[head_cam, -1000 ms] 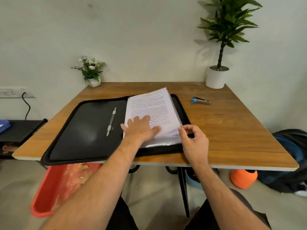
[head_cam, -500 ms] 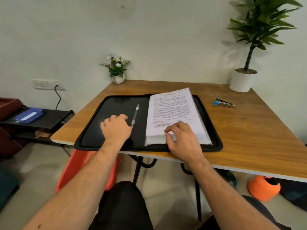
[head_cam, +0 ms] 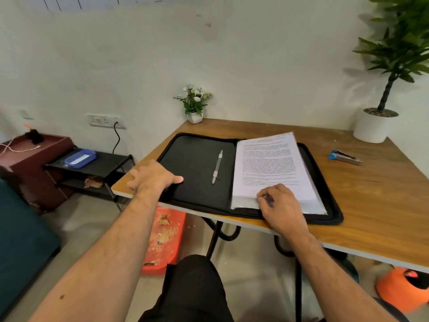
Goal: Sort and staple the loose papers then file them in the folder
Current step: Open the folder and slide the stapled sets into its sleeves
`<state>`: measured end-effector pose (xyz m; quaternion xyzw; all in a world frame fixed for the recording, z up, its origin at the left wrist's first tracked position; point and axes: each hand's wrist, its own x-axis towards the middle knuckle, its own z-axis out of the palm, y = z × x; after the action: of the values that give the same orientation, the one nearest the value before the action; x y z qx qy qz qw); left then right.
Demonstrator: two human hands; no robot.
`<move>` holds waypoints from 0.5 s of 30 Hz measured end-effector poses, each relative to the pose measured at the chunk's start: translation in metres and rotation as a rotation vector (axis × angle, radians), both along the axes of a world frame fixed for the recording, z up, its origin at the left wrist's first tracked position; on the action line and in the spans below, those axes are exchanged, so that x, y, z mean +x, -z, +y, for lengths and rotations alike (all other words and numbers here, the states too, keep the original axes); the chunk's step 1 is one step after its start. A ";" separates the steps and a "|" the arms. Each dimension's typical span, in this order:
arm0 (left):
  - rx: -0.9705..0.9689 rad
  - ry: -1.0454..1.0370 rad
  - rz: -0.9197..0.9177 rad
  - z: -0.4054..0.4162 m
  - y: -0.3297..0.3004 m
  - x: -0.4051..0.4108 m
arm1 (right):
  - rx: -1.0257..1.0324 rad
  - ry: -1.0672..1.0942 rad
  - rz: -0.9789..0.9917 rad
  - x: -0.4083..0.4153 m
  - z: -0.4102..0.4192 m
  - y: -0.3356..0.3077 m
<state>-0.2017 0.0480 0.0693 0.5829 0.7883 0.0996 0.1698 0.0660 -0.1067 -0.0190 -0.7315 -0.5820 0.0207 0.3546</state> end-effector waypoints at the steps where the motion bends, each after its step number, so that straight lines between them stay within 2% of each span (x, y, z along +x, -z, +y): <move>1: 0.038 0.011 0.007 -0.002 -0.014 0.001 | -0.008 -0.001 0.005 0.000 0.000 0.000; 4: 0.264 0.127 -0.031 -0.009 -0.069 0.011 | 0.002 -0.008 0.017 -0.002 0.002 -0.002; 7: 0.450 0.285 -0.264 -0.032 -0.121 0.039 | 0.004 -0.023 0.034 -0.004 0.004 -0.006; 11: 0.478 0.512 -0.448 -0.075 -0.146 0.100 | -0.026 -0.042 0.053 -0.005 0.000 -0.007; 15: 0.467 0.659 -0.429 -0.098 -0.144 0.155 | -0.013 -0.074 0.014 -0.006 -0.007 -0.010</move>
<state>-0.0465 -0.0503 0.2137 0.7914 0.4643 0.3337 0.2161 0.0596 -0.1133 -0.0090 -0.7116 -0.6060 0.0425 0.3529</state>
